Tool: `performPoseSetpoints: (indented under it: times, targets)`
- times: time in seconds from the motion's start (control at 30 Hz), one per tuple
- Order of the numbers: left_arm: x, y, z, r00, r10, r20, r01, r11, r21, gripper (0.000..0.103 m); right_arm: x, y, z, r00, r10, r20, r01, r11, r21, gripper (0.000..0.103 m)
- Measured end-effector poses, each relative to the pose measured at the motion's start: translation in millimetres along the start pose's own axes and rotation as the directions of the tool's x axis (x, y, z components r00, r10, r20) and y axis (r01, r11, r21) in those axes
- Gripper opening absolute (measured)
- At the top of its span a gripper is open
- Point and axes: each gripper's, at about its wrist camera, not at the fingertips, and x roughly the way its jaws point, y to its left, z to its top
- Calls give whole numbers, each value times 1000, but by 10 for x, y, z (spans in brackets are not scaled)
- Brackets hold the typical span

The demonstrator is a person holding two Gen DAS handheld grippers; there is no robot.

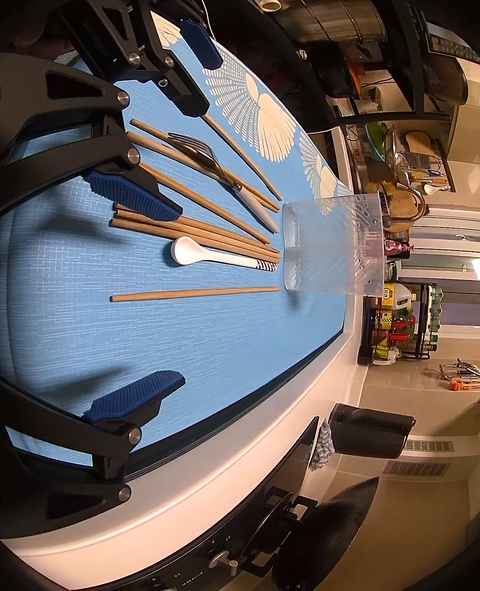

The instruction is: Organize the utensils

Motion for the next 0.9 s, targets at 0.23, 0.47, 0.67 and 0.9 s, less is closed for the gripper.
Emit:
performPoseSetpoints:
  times: [0.23,0.47,0.67,0.9]
  targets:
    - [-5,-12,4,1000,-3,0,3,1000,1,74,-1,-1,-3,1000,0,1,0,1000,-2,82]
    - [42,-17,-23,1000,-2,-26,3,1000,11,59,5,2,-3,1000,-1,-2,1,1000,-1,81]
    - [195,179,-89,992,83,-92,-86,996,-31,41,87,-55,-5,999,15,-41,-14,999,31,49]
    - [314,364,-148,976,143,-167,-156,985,-72,30,252,-95,-67,993,34,-116,-28,998,53,46]
